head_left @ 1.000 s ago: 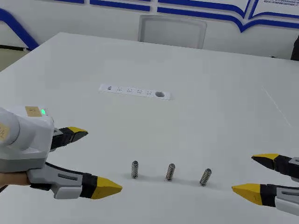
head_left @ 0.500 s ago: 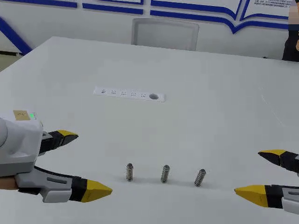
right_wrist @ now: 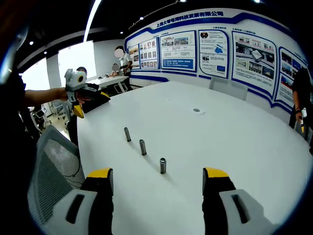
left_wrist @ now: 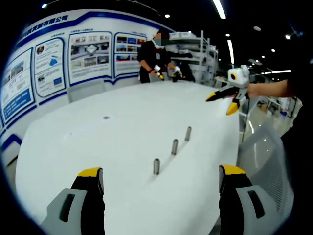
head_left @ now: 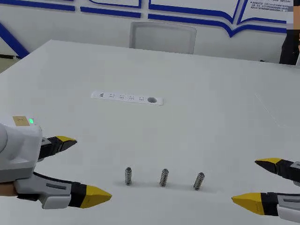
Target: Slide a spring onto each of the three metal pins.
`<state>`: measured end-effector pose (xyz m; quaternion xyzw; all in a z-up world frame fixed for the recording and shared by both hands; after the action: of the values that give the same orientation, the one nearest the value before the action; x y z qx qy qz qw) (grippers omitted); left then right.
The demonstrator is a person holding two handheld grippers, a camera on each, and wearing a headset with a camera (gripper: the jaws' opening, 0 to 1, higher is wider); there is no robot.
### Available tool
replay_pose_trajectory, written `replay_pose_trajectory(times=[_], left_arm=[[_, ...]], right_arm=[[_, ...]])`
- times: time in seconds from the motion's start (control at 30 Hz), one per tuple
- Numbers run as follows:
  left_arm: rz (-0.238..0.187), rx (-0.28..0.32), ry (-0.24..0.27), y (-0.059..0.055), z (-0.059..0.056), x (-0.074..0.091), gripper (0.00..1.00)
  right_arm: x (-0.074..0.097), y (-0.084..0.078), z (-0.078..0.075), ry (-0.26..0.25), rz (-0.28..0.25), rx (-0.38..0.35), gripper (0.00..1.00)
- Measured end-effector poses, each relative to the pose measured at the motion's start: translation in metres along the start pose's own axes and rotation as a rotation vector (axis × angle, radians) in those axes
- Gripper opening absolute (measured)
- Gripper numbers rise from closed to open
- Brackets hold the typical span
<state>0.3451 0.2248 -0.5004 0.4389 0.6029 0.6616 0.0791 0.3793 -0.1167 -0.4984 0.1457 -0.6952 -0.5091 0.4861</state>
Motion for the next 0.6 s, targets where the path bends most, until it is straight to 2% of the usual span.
replay_pose_trajectory(times=[0.17,0.3,0.6], left_arm=[[0.004,0.002,-0.004,-0.0016,-0.0024,-0.0010,1.00],[-0.019,0.024,-0.012,0.0008,-0.0053,-0.0010,1.00],[0.002,0.006,-0.015,-0.0024,-0.0080,-0.0015,0.98]], right_arm=[[0.0014,0.0006,0.0005,0.000,-0.005,-0.007,0.75],[0.0018,0.0005,0.0015,0.002,-0.005,-0.010,0.75],[0.0022,-0.0052,0.0049,0.001,0.018,0.000,0.75]])
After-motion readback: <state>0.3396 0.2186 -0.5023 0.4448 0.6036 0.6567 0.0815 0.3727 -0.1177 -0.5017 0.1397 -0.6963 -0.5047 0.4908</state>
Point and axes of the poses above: the centre of the closed fingertips' face, and the gripper's own axes: x roughly backward along the fingers, z roughly to its left, y roughly out of its top, the point moved 5 cm from there along x, roughly backward along the fingers, and after that the axes turned 3 degrees about x, right-handed, at the moved point
